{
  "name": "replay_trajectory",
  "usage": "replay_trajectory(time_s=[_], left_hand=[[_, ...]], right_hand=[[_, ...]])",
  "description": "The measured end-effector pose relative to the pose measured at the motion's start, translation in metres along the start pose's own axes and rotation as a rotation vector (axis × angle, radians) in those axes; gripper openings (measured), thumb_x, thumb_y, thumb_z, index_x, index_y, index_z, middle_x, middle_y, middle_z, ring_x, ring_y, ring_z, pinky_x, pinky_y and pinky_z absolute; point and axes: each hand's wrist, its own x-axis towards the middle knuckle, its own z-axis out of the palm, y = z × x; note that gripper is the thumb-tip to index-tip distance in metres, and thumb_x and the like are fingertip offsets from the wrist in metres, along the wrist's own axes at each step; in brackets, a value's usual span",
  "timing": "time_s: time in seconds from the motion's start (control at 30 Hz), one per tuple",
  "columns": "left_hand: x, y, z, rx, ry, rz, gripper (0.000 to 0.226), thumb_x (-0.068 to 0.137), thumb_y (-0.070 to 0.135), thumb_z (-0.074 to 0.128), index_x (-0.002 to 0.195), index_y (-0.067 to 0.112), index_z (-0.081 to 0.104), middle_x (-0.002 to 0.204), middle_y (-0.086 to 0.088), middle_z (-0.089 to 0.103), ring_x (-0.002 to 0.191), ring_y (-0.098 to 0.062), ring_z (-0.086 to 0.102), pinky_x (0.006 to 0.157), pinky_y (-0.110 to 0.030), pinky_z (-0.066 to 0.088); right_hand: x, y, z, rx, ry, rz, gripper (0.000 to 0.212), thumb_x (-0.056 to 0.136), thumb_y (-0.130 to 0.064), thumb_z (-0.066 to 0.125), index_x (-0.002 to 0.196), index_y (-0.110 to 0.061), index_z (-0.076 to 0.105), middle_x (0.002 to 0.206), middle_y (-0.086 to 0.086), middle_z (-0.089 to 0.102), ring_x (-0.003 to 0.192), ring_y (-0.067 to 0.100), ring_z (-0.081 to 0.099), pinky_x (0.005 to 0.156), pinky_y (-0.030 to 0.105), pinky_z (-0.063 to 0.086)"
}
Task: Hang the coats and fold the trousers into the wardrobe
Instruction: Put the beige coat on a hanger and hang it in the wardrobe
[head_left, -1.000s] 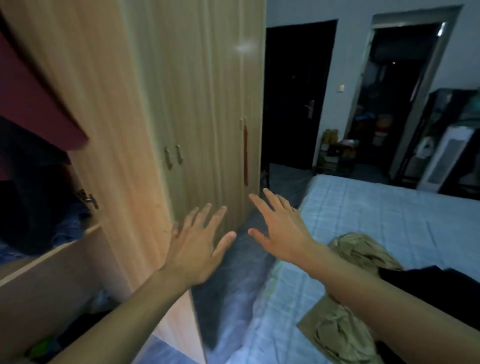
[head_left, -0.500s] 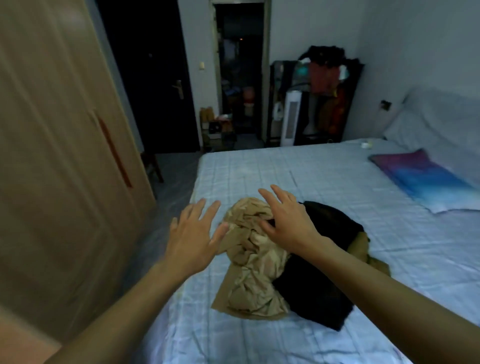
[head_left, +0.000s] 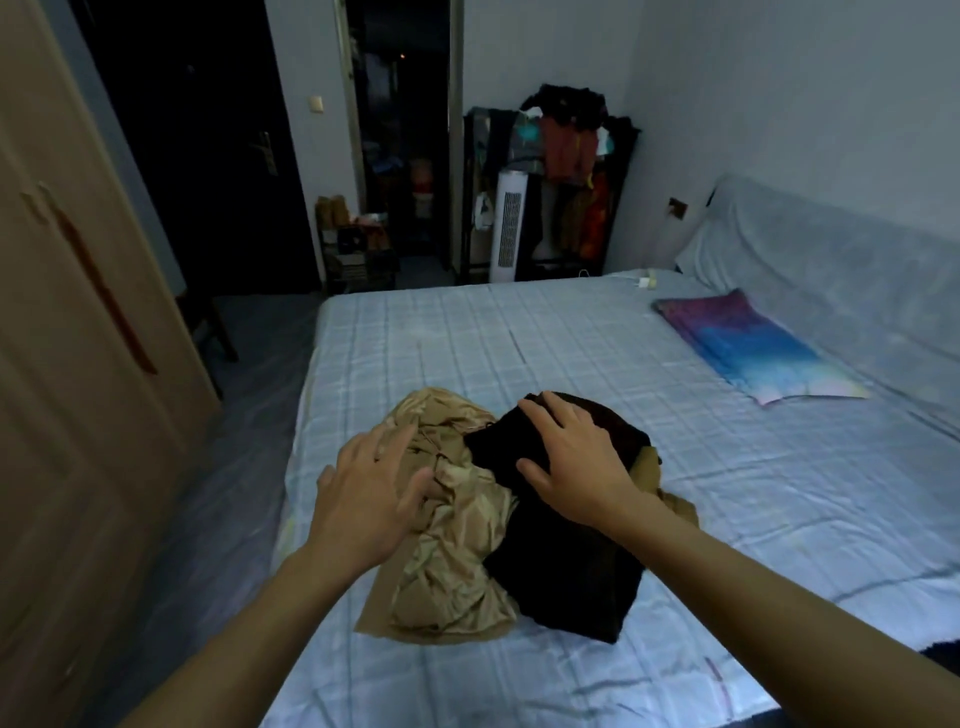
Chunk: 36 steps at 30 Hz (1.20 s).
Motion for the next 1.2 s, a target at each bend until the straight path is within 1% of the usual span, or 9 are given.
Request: replay_trajectory(time_s=[0.1,0.23,0.43,0.6,0.77,0.87,1.03,1.1,1.2], left_hand=[[0.019,0.002,0.013,0.009,-0.01,-0.008,0.096,0.075,0.077,0.006,0.153,0.027,0.033,0.159,-0.004,0.031,0.144,-0.027,0.026,0.113,-0.051,0.03],[0.058,0.004,0.046,0.097,-0.068,-0.042,0.093,0.077,0.075,0.004,0.154,0.03,0.029,0.16,-0.005,0.03,0.144,-0.028,0.027,0.112,-0.053,0.03],[0.142,0.037,0.1,0.135,-0.147,-0.074,0.09,0.079,0.073,0.004,0.152,0.029,0.031,0.159,-0.003,0.03,0.143,-0.03,0.028,0.11,-0.053,0.034],[0.184,0.053,0.119,0.158,-0.171,-0.088,0.09,0.077,0.071,0.002,0.154,0.033,0.026,0.159,0.001,0.027,0.146,-0.025,0.023,0.113,-0.05,0.029],[0.239,0.014,0.127,0.167,-0.191,-0.122,0.088,0.078,0.072,0.003,0.156,0.034,0.021,0.16,0.0,0.026,0.142,-0.027,0.027,0.111,-0.053,0.031],[0.272,-0.003,0.133,0.173,-0.224,-0.086,0.09,0.079,0.072,0.004,0.157,0.032,0.019,0.161,0.0,0.026,0.143,-0.027,0.027,0.111,-0.055,0.031],[0.345,-0.037,0.159,0.109,-0.226,-0.036,0.073,0.09,0.062,0.025,0.146,0.021,0.048,0.147,-0.006,0.049,0.132,-0.034,0.047,0.098,-0.056,0.045],[0.372,-0.056,0.183,0.103,-0.234,-0.017,0.07,0.091,0.06,0.028,0.144,0.021,0.05,0.145,-0.006,0.05,0.129,-0.033,0.049,0.096,-0.054,0.047],[0.409,-0.084,0.223,0.103,-0.27,0.007,0.069,0.089,0.059,0.028,0.145,0.023,0.047,0.148,-0.004,0.047,0.133,-0.029,0.045,0.101,-0.05,0.044]], right_hand=[[0.021,0.015,0.02,0.021,-0.028,-0.014,0.071,0.095,-0.048,0.054,0.154,-0.028,0.02,0.163,0.007,0.017,0.148,0.03,0.019,0.112,0.049,0.033],[0.064,0.049,0.042,0.066,-0.069,-0.04,0.07,0.095,-0.047,0.054,0.154,-0.027,0.022,0.162,0.007,0.017,0.147,0.03,0.019,0.112,0.048,0.033],[0.149,0.105,0.067,0.161,-0.129,-0.016,0.068,0.095,-0.043,0.055,0.153,-0.024,0.025,0.162,0.01,0.019,0.146,0.032,0.022,0.109,0.048,0.034],[0.204,0.12,0.085,0.173,-0.19,-0.061,0.069,0.095,-0.042,0.054,0.153,-0.026,0.022,0.162,0.01,0.018,0.146,0.031,0.021,0.109,0.047,0.034],[0.255,0.134,0.104,0.19,-0.22,-0.047,0.068,0.096,-0.042,0.054,0.153,-0.024,0.023,0.161,0.01,0.019,0.146,0.031,0.021,0.11,0.046,0.032],[0.286,0.139,0.118,0.189,-0.233,-0.012,0.068,0.096,-0.043,0.053,0.154,-0.024,0.022,0.162,0.01,0.018,0.146,0.033,0.021,0.11,0.048,0.033],[0.36,0.143,0.158,0.177,-0.264,0.003,0.067,0.098,-0.046,0.05,0.154,-0.024,0.02,0.163,0.01,0.015,0.147,0.032,0.021,0.111,0.046,0.032],[0.388,0.145,0.186,0.16,-0.29,0.001,0.067,0.098,-0.044,0.051,0.154,-0.023,0.022,0.162,0.01,0.018,0.145,0.031,0.024,0.109,0.046,0.034],[0.423,0.149,0.238,0.172,-0.327,0.017,0.063,0.096,-0.04,0.052,0.152,-0.023,0.027,0.158,0.008,0.026,0.14,0.032,0.032,0.105,0.047,0.039]])
